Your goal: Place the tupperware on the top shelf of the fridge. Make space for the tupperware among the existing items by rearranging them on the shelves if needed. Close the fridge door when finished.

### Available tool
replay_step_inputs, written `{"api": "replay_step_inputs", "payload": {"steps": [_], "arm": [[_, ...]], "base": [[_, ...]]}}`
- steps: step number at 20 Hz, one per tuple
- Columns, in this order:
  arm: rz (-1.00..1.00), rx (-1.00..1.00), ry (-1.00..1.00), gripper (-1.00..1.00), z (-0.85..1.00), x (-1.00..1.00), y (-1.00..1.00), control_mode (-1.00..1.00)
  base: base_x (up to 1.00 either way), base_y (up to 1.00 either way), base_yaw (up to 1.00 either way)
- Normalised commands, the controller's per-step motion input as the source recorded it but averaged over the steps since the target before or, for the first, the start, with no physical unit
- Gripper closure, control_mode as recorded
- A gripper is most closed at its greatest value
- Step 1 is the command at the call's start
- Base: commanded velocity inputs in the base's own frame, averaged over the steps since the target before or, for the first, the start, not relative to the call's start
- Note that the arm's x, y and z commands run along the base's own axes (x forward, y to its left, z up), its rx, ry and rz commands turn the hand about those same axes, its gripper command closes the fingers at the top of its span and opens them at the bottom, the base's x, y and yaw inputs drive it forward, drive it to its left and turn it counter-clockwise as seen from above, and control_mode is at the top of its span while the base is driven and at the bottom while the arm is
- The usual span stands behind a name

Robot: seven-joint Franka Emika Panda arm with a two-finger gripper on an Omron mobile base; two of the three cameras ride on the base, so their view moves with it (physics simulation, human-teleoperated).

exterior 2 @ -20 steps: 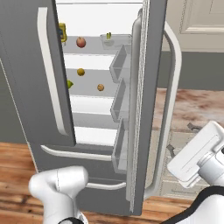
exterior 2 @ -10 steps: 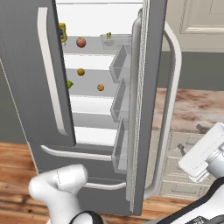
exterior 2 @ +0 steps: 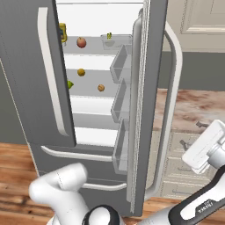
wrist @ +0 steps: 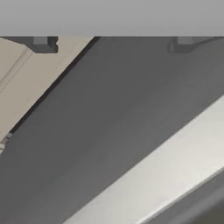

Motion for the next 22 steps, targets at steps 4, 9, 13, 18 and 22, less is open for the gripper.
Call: {"api": "replay_step_inputs", "payload": {"steps": [4,9,13,18,22], "arm": [[0.13,0.0,0.0,-1.0,-0.14,0.42,0.0,-1.0],[0.25,0.0,-0.08,-1.0,-0.21,0.32,-0.07,-1.0],[0.36,-0.01,-0.17,-1.0,-0.23,0.0,0.27,-1.0],[0.27,-0.07,-0.11,-1.0,-0.1,-0.01,0.89,-1.0],[0.17,-0.09,-0.16,-1.0,0.0,-0.15,0.95,-1.0]], "base": [[0.0,0.0,0.0],[0.0,0.0,0.0],[0.0,0.0,0.0],[0.0,0.0,0.0],[0.0,0.0,0.0]]}}
